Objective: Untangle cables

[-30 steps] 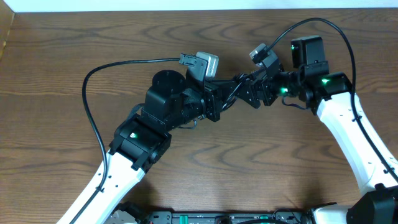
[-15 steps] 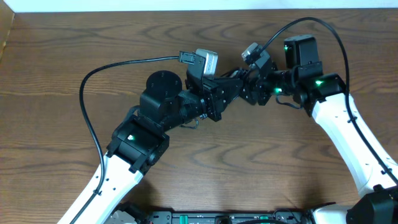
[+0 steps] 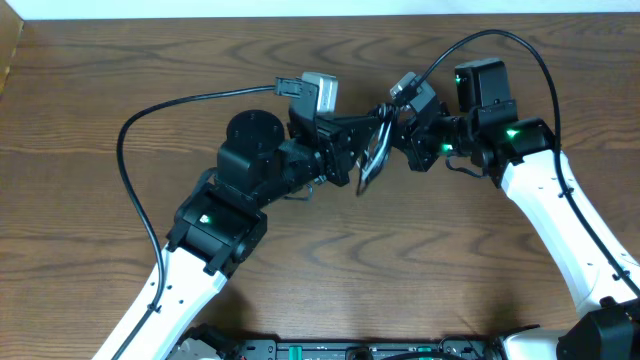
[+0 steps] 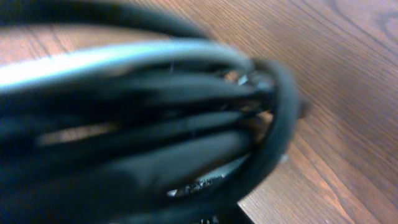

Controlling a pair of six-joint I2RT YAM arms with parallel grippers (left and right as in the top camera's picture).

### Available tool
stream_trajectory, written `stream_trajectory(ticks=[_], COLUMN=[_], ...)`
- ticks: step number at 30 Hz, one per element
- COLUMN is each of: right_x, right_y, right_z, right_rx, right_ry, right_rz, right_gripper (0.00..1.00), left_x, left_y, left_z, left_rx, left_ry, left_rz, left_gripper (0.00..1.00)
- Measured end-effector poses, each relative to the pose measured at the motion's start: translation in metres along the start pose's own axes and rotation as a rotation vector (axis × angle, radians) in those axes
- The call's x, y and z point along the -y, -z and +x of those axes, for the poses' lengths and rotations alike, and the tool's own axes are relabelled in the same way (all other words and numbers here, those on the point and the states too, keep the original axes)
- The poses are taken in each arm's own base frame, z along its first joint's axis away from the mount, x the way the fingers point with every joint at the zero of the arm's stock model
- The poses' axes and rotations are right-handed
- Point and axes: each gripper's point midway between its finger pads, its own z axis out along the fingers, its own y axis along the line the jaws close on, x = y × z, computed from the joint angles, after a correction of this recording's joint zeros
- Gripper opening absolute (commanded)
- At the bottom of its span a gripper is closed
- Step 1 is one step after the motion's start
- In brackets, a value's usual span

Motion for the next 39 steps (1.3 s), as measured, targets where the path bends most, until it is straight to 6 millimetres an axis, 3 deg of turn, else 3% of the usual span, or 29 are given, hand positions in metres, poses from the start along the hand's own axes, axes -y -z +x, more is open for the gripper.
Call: stream_trajectory(ticks=[4, 5, 7, 10, 13, 17, 28, 32, 39], right_x=[0.009, 0.011, 0.013, 0.005, -0.011, -0.029, -0.061, -0.070, -0.070], right_y=[0.003, 0.004, 0.005, 0.006, 0.007, 0.010, 0.019, 0.015, -0.009], right_z=[0.005, 0.005, 0.007, 0.004, -0.001, -0.006, -0.019, -0.025, -0.034], right_rx=[-0.014, -0.015, -0.017, -0.003, 0.024, 0.050, 0.105, 0.113, 0.088], right_ry=[-0.021, -0.025, -0.035, -0.036, -0.038, -0.067, -0.088, -0.075, -0.141], right_rz=[0.032, 0.036, 0.040, -0.008, -0.103, -0.210, -0.406, -0.417, -0.283], right_gripper=[0.01, 0.11, 0.47, 0.58, 0.58, 0.52, 0.46, 0.45, 0.44], left_x=[-0.031, -0.035, -0.047, -0.050, -0.050, -0.051, -0.060, -0.062, -0.058], left_y=[0.007, 0.008, 0.011, 0.012, 0.012, 0.012, 0.006, 0.003, 0.003], left_z=[0.001, 0.001, 0.004, 0.003, 0.003, 0.003, 0.004, 0.005, 0.001], left_rx=[-0.009, -0.011, -0.023, -0.022, -0.022, -0.021, -0.026, -0.029, -0.014], left_ry=[0.023, 0.027, 0.042, 0.040, 0.032, 0.020, 0.021, 0.022, 0.013], left_rz=[-0.110, -0.123, -0.164, -0.176, -0.176, -0.180, -0.208, -0.208, -0.189], left_gripper=[0.08, 0.08, 0.08, 0.08, 0.08, 0.08, 0.08, 0.08, 0.08])
